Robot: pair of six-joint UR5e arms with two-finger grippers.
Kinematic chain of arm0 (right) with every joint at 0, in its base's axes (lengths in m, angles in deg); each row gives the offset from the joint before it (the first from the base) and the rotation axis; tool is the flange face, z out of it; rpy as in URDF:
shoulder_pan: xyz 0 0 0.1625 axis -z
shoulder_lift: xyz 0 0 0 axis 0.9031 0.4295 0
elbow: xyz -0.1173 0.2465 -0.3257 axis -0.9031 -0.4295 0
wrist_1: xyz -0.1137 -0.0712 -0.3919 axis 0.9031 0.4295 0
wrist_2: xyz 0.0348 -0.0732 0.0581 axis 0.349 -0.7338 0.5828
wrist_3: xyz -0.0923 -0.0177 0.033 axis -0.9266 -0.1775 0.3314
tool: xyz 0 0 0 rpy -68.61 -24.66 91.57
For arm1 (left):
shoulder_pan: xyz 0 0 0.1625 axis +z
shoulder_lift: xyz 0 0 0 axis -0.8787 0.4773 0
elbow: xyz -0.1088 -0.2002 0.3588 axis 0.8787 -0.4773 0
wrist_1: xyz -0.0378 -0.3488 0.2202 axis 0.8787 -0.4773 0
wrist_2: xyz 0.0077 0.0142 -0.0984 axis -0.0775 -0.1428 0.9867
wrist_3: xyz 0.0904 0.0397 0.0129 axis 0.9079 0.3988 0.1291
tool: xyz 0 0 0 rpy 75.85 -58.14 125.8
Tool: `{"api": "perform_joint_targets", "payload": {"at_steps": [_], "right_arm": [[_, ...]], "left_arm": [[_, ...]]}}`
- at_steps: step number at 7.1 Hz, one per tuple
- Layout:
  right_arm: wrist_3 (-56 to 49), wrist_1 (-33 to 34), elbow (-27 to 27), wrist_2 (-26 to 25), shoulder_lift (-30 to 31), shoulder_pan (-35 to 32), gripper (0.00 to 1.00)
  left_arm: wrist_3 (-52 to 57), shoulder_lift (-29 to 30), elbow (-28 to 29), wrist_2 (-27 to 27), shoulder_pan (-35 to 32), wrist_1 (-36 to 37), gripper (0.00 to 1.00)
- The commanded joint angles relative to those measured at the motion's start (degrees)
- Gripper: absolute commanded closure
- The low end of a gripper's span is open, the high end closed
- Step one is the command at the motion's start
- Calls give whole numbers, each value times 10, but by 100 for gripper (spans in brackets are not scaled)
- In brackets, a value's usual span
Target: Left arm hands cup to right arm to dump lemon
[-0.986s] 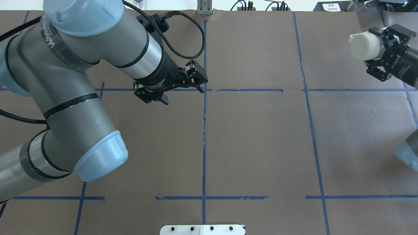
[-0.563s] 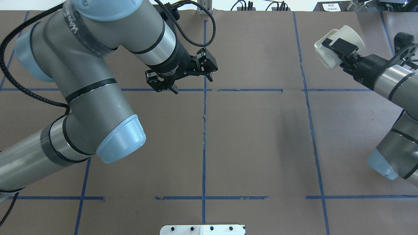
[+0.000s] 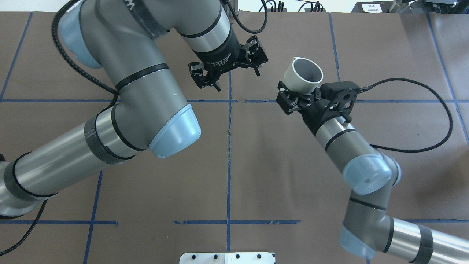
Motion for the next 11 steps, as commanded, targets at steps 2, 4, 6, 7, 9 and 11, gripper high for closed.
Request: {"api": "perform_joint_targets", "payload": {"at_steps": [2, 4, 6, 7, 9, 11], "right_arm": [[-78, 183, 0, -144, -92, 94, 54], [-155, 184, -1, -167, -91, 103, 44], [-172, 179, 0, -174, -94, 103, 44], [-171, 179, 0, -174, -95, 103, 44], [-171, 178, 1, -174, -97, 102, 44], [-172, 179, 1, -174, -106, 96, 44]], "left_arm": [[-5, 12, 24, 0, 18, 6, 0], [-10, 8, 18, 0, 18, 6, 7], [-10, -24, -5, -1, 19, 7, 13], [-10, -28, -6, -1, 18, 7, 14], [-12, -28, -9, 2, 19, 7, 16], [-12, -28, -22, 3, 30, 7, 22]]}}
